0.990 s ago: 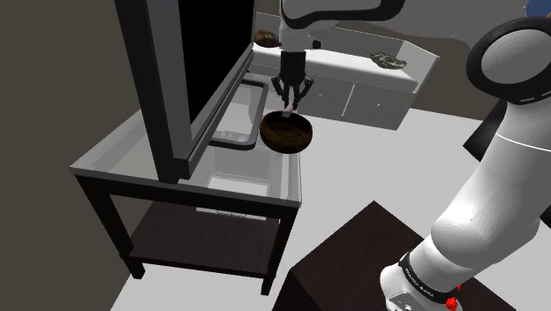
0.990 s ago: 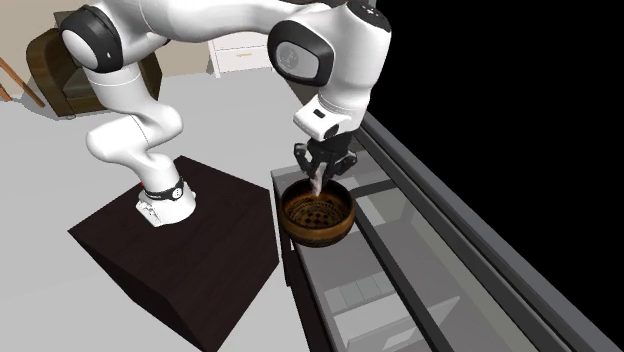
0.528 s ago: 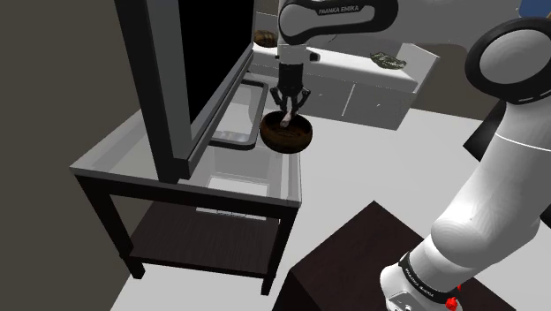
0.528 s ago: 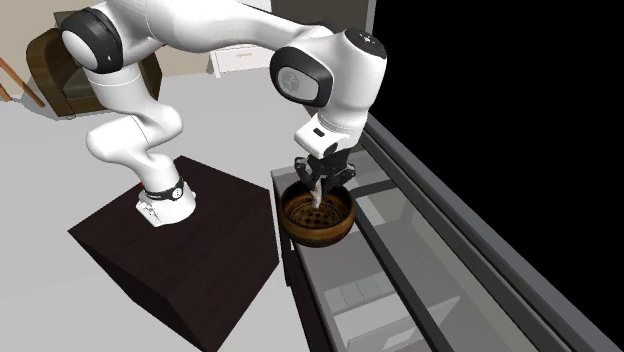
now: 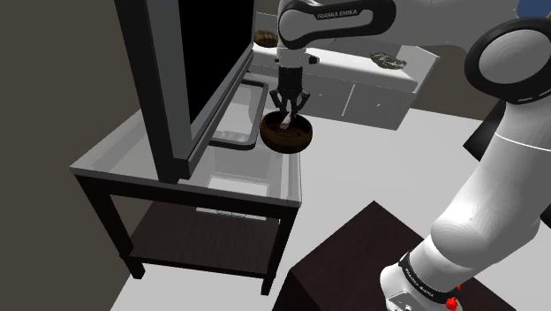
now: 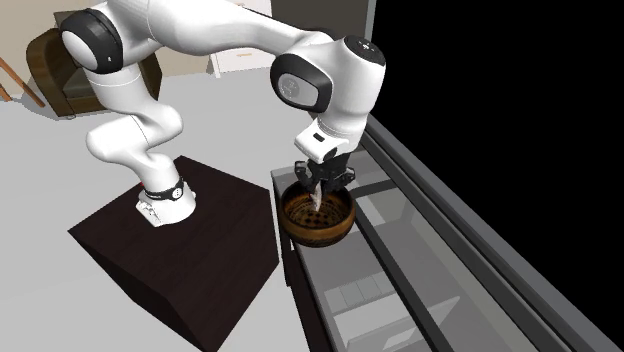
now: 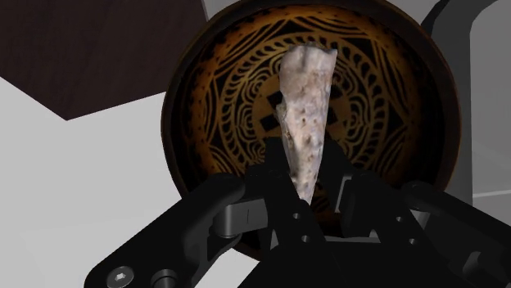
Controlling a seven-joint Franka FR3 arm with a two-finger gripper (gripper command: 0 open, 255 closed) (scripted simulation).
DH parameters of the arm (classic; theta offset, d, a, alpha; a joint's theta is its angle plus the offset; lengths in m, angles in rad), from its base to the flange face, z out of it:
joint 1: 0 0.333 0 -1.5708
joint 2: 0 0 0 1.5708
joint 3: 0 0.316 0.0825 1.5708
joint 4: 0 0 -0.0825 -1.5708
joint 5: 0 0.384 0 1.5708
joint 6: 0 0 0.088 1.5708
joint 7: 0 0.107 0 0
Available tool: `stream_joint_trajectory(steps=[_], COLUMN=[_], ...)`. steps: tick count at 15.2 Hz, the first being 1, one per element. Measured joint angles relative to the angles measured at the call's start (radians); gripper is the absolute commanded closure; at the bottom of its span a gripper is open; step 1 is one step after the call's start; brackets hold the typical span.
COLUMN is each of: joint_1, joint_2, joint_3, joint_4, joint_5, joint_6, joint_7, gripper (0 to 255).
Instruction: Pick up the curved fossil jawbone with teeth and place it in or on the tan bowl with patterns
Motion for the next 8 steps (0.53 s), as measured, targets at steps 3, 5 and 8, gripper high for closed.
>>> stream_joint_trajectory(steps=[3, 5, 8], joint_1=[0.0, 0.0, 0.002], joint_2=[0.0, 0.0, 0.001], joint_3=[0.0, 0.0, 0.001], joint_4=[0.0, 0.0, 0.018], joint_5=[0.0, 0.0, 0.0], joint_6=[0.0, 0.0, -0.017], joint_7=[0.0, 0.0, 0.001], gripper=[0, 0, 0])
